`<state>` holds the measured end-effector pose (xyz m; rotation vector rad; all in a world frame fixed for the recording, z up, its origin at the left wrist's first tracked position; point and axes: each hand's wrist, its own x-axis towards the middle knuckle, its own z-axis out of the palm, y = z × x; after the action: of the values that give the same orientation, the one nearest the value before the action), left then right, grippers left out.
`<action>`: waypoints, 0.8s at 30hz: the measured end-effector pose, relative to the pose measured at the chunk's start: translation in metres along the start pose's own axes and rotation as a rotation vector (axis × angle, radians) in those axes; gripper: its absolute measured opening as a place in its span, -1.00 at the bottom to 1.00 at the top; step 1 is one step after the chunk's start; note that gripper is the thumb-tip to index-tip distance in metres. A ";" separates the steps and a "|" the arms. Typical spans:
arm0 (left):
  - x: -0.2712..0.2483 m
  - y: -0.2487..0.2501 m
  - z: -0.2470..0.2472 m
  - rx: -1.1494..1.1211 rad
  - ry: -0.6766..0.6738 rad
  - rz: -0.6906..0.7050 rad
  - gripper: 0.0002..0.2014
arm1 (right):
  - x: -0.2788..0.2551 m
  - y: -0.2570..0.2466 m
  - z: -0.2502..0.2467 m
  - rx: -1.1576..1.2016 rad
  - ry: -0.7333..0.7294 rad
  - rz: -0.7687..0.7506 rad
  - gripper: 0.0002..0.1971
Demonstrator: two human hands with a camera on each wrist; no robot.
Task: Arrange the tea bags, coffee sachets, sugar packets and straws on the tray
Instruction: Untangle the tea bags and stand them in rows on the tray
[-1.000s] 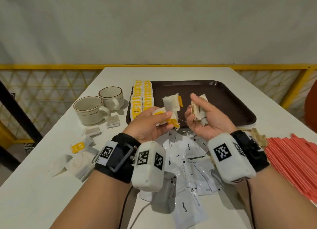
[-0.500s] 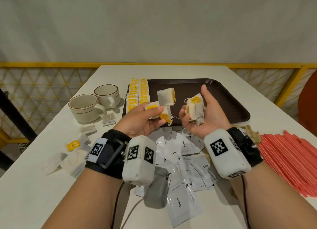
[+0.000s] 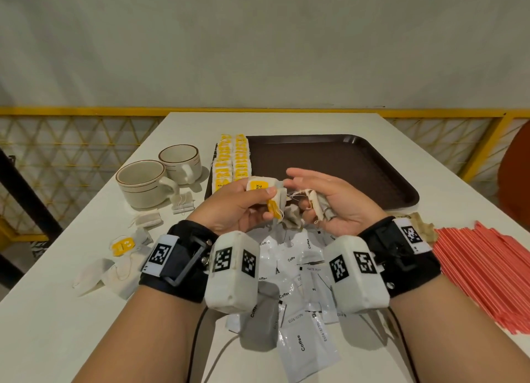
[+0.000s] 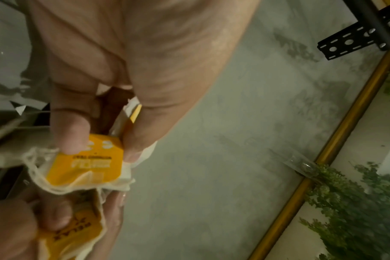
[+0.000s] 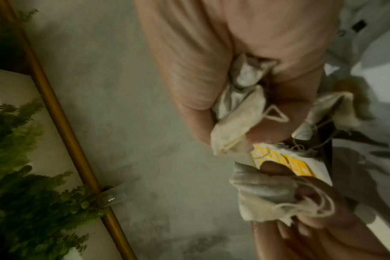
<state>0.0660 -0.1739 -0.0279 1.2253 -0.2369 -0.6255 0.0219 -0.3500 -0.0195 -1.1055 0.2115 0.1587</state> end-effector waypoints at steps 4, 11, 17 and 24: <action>0.001 0.000 -0.002 0.028 -0.022 0.011 -0.85 | 0.000 0.001 0.000 -0.059 -0.061 0.023 -0.62; 0.001 -0.008 0.002 0.172 0.056 0.053 -0.87 | 0.002 0.008 0.002 -0.272 -0.031 -0.038 -0.89; 0.004 -0.008 -0.001 0.381 0.303 0.362 -0.84 | 0.001 0.003 0.000 -0.292 0.028 -0.099 -0.94; 0.002 0.004 -0.021 0.355 0.321 0.397 -0.85 | -0.004 0.002 0.001 -0.560 -0.093 -0.104 -0.89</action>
<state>0.0796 -0.1572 -0.0319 1.5456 -0.3186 -0.0364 0.0177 -0.3481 -0.0199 -1.6578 0.0227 0.1814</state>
